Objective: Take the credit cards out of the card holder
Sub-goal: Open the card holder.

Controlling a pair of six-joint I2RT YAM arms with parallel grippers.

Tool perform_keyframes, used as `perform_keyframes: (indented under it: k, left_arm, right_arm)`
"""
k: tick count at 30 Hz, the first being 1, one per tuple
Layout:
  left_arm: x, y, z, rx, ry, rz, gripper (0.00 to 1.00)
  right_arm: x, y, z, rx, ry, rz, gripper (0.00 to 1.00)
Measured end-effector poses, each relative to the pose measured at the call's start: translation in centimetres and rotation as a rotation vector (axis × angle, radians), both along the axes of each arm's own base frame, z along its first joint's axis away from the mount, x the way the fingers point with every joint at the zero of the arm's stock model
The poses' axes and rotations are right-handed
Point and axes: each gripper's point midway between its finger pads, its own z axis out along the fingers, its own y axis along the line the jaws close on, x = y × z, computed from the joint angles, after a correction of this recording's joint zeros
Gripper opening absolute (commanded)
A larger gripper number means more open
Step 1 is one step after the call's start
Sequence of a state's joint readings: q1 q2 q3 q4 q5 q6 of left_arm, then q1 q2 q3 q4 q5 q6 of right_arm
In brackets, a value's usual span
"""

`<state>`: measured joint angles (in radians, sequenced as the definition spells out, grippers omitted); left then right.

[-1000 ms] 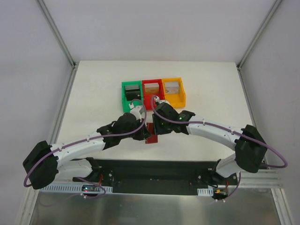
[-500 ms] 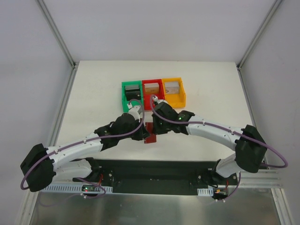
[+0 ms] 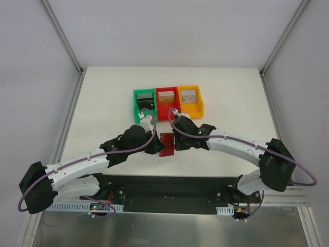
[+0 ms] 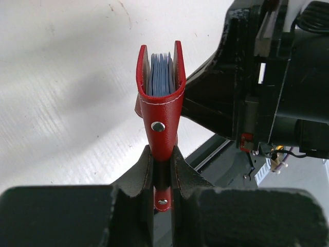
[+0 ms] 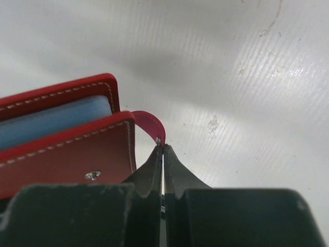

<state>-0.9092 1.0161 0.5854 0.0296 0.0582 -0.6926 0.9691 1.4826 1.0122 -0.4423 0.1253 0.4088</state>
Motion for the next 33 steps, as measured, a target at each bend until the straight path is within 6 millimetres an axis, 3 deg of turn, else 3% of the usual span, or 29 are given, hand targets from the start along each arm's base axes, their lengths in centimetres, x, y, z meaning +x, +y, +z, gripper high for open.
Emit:
perform_keyframes:
  k: [4,10,18,26,30,33]
  left_arm:
    - [0.1,0.0,0.0,0.001,-0.005,0.007,0.00]
    - [0.2,0.1,0.5,-0.009,-0.018,0.013,0.00]
    - [0.4,0.8,3.2,-0.093,-0.078,0.028,0.00]
    - [0.7,1.5,2.9,-0.250,-0.034,0.002,0.00]
    - [-0.2,1.2,2.8,-0.349,0.014,-0.051,0.00]
    - [-1.4,0.5,4.1,-0.438,0.012,-0.125,0.00]
  right_arm:
    - [-0.4,-0.7,0.3,0.009,-0.009,-0.001,0.00]
    - [-0.6,-1.8,1.0,0.033,-0.032,-0.009,0.26]
    - [0.1,-5.2,2.4,0.063,-0.077,-0.067,0.54]
    - [-0.3,-4.3,9.4,0.297,-0.228,-0.004,0.56]
    - [-0.7,-3.3,11.1,0.378,-0.247,0.037,0.54]
    - [-1.0,-2.8,11.3,0.401,-0.238,0.061,0.52]
